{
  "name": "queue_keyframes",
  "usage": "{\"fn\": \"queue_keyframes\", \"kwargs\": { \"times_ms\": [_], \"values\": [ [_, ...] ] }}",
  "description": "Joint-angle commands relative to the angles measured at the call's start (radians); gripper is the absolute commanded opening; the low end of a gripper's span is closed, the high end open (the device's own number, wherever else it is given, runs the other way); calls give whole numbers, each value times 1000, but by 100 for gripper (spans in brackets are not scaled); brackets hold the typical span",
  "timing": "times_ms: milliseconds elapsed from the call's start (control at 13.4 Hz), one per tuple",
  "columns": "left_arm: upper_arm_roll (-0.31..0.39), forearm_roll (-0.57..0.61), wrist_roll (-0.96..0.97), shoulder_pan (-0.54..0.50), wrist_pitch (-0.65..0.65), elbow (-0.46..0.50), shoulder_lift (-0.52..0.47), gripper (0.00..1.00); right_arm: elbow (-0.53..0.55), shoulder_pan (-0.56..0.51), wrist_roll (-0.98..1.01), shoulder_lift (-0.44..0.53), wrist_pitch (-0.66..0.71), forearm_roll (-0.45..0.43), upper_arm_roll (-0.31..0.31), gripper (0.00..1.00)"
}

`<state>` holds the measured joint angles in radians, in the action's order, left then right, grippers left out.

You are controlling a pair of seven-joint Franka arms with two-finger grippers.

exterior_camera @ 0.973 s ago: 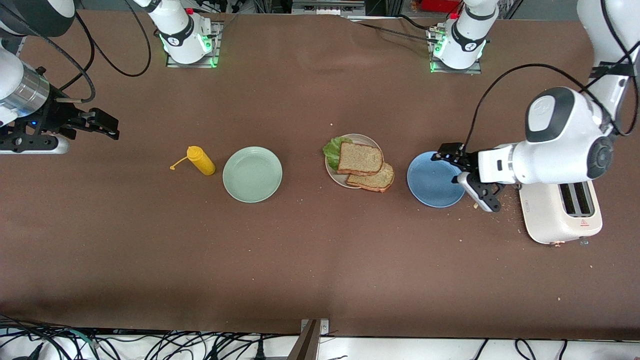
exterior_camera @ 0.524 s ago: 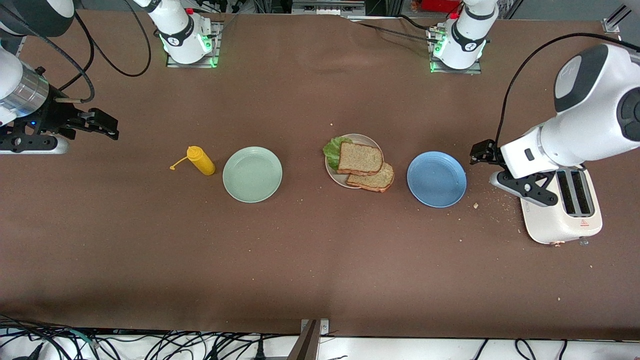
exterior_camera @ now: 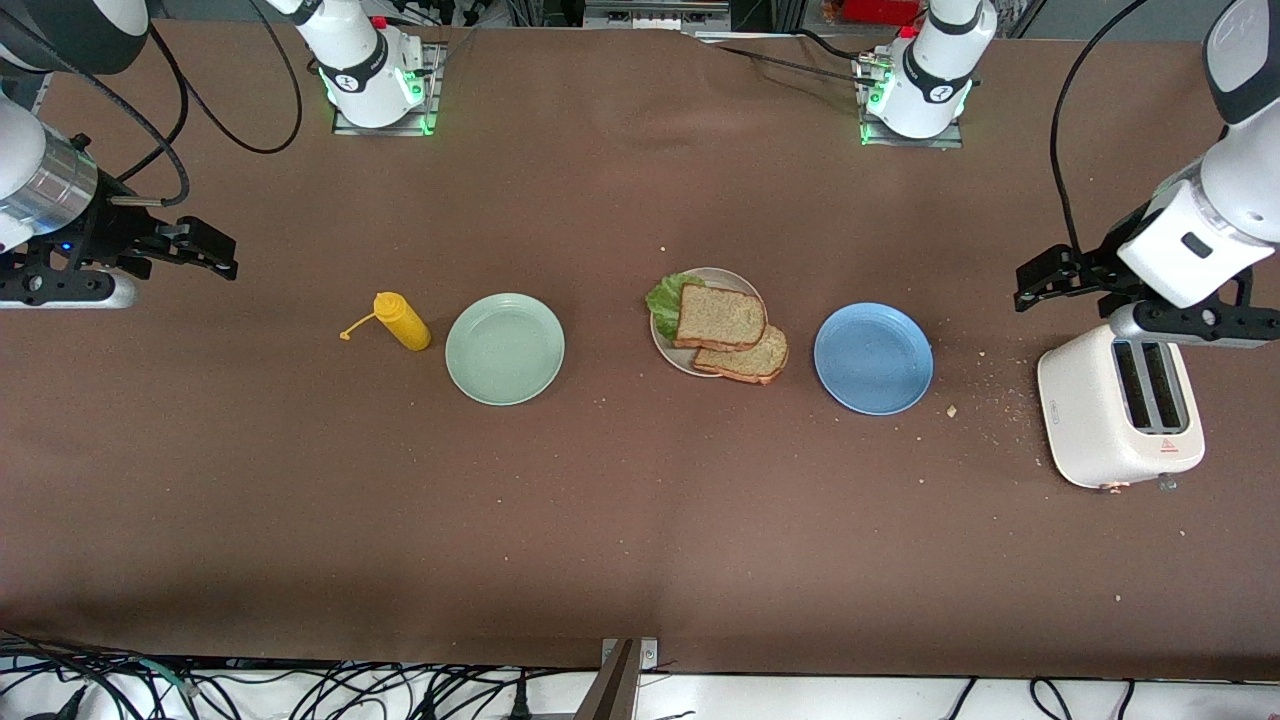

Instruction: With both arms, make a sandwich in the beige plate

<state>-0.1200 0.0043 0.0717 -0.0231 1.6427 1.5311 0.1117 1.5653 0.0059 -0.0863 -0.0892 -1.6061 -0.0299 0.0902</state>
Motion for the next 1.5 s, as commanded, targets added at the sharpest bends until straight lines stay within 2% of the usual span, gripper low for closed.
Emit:
{"fn": "queue_keyframes", "kwargs": {
  "times_ms": [0,75,150,225,524,1422],
  "values": [
    [10,59,42,38,2,136,-127,100,-25,5,-15,-12,6,15,-6,100],
    [0,12,34,19,2,155,-132,100,-25,6,-16,-15,6,15,-6,100],
    [-44,-16,45,-26,2,155,-130,100,-25,6,-16,-17,6,15,-6,100],
    [-65,-13,33,-50,2,153,-132,100,-25,6,-16,-17,6,15,-6,100],
    [-69,-7,36,-55,-14,109,-98,100,-25,5,-16,-17,6,15,-6,100],
    [-67,-10,37,-70,-43,103,-96,100,-48,2,-20,-24,-6,19,-7,100]
  ]
}}
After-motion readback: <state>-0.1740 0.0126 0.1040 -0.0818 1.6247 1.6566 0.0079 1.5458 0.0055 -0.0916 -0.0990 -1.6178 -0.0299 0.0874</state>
